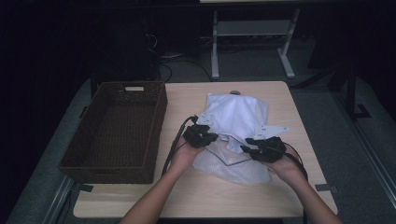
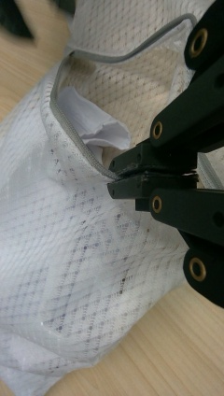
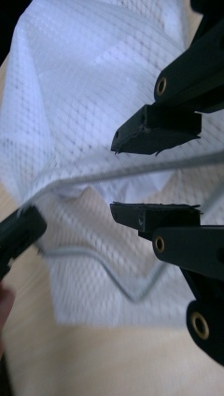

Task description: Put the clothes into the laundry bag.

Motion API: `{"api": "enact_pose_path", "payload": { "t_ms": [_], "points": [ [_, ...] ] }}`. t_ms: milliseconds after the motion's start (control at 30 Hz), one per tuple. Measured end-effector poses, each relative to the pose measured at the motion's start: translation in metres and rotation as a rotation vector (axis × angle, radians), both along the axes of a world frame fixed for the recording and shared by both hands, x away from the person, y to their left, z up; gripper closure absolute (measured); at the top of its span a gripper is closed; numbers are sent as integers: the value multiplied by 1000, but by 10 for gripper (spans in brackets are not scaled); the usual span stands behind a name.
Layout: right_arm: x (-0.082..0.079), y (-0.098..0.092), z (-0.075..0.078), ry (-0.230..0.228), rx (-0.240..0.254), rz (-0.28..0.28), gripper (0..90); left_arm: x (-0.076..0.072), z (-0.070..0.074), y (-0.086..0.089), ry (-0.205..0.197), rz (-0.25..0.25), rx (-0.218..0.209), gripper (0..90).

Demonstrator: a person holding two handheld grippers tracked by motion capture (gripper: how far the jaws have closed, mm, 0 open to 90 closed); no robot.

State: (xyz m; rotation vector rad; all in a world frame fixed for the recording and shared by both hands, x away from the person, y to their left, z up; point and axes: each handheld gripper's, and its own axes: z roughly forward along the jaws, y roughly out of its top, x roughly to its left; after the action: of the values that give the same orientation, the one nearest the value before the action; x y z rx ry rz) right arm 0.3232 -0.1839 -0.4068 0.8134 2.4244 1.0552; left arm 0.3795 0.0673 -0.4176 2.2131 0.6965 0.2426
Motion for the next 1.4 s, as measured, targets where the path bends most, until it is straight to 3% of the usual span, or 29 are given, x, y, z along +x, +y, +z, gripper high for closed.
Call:
{"api": "enact_pose_path", "payload": {
  "t_ms": [67, 167, 300, 400, 467, 600, 667, 833, 967, 1067, 1167, 1233, 1300, 1400],
  "points": [
    [7, 5, -5, 4, -33, -4, 626, -3, 1, 0, -6, -9, 5, 880],
    [13, 11, -14, 13, -80, 1, 876, -9, 2, 1, 4, -28, 6, 875],
    [9, 3, -14, 43, -72, 50, 885, -19, -4, 5, 47, -73, 26, 851],
    [7, -5, -19, 118, -54, 96, 880, -26, -15, 6, 85, -111, 65, 854],
    [7, -5, -27, 173, -76, 132, 883, -29, -23, 6, 110, -128, 90, 876],
    [9, 0, -42, 230, -132, 177, 884, -30, -37, 4, 159, -149, 141, 893],
    [12, 2, -48, 230, -183, 181, 886, -30, -39, 4, 174, -153, 138, 895],
    [26, 2, -49, 170, -214, 117, 890, -26, -41, 0, 168, -141, 118, 892],
    [35, 1, -50, 159, -195, 90, 887, -19, -41, 0, 166, -124, 110, 891],
    [34, -4, -48, 211, -115, 133, 841, -19, -41, 6, 163, -116, 109, 889],
    [25, -8, -38, 218, -46, 159, 736, -20, -41, 9, 169, -119, 95, 885],
    [18, -8, -33, 246, 5, 210, 692, -20, -40, 11, 172, -120, 95, 871],
    [10, -4, -33, 270, 14, 272, 674, -19, -40, 12, 172, -118, 91, 871],
    [6, 6, -41, 294, -22, 333, 678, -21, -38, 12, 174, -116, 81, 852]
  ]
}}
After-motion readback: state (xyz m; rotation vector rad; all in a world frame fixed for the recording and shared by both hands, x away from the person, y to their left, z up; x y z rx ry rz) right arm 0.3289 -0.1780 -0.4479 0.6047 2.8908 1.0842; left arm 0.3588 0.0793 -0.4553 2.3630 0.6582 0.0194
